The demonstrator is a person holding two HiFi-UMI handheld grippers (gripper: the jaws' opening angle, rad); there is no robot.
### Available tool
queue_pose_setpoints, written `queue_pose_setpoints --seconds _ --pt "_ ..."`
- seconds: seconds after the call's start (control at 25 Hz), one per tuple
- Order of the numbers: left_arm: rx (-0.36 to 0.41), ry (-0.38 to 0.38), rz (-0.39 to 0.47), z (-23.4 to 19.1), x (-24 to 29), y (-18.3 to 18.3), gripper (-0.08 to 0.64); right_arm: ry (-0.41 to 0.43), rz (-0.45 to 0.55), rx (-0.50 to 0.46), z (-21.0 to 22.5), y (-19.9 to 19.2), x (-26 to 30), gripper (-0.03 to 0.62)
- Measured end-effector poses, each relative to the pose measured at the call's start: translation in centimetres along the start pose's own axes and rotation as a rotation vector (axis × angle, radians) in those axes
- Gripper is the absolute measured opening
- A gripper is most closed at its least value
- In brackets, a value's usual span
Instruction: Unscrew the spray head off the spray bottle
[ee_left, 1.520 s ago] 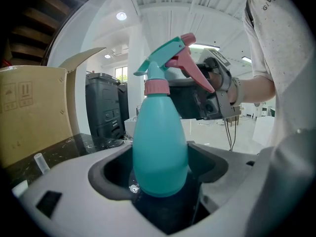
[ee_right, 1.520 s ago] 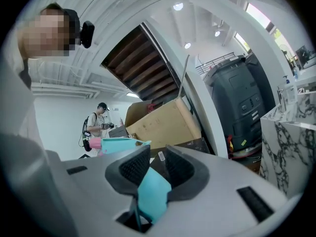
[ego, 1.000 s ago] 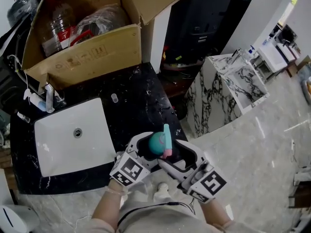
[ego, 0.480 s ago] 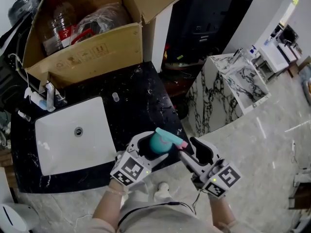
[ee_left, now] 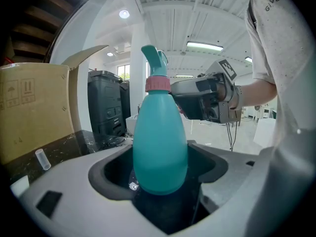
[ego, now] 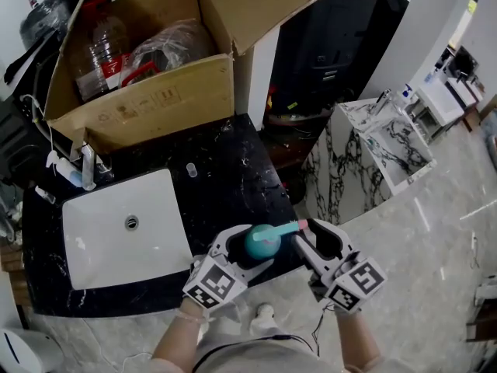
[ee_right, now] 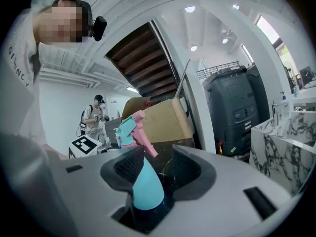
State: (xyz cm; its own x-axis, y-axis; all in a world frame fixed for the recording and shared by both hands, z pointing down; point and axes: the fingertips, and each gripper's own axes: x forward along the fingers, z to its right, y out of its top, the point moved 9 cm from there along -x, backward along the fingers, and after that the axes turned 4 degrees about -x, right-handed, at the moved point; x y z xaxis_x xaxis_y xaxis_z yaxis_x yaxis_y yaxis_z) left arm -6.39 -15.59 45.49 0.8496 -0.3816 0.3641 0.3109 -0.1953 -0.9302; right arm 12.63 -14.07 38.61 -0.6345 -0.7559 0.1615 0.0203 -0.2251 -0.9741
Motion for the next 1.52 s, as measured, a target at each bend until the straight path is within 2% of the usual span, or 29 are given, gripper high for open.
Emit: queue_pose_setpoints --seconds 0.36,0.44,0.52,0.6,0.76,0.88,1.0,1.2,1.36,1.52 --pt "-0.015 0.000 -0.002 0.0 0.0 0.0 0.349 0.006 -0.017 -0.028 -0.2 0.3 0.7 0.173" --pt "-0.016 0.000 -0.003 0.0 0.0 0.0 0.349 0.044 0.013 -0.015 -1.4 0.8 -0.1 0.173" --pt "-0.015 0.003 -0.003 -0.1 0.0 0.0 0.348 0.120 0.042 0.015 -2.9 1.1 -0.1 0.181" --pt "-0.015 0.007 -0.004 -0.1 0.0 0.0 0.349 0.173 0.048 0.050 -4.1 1.0 0.7 0.217" --pt "-0.014 0.012 -0.005 0.1 0.1 0.0 0.350 0.143 0.073 0.081 -5.4 1.1 2.2 0.300" --pt "-0.011 0.016 -0.006 0.1 0.2 0.1 0.350 0.141 0.075 0.064 -6.3 1.5 3.1 0.334" --pt "-0.010 0.017 -0.008 0.1 0.2 0.1 0.348 0.122 0.040 0.017 -6.6 1.6 3.6 0.324" --pt "-0.010 0.016 -0.009 0.1 0.2 0.0 0.348 0.107 0.034 0.009 -6.2 1.5 3.0 0.247" --pt "-0.010 0.015 -0.009 0.1 0.1 0.0 0.349 0.122 0.035 -0.005 -5.9 1.3 2.4 0.241" --pt "-0.013 0.016 -0.010 0.1 0.1 0.0 0.349 0.096 0.005 -0.106 -5.6 0.9 2.1 0.238"
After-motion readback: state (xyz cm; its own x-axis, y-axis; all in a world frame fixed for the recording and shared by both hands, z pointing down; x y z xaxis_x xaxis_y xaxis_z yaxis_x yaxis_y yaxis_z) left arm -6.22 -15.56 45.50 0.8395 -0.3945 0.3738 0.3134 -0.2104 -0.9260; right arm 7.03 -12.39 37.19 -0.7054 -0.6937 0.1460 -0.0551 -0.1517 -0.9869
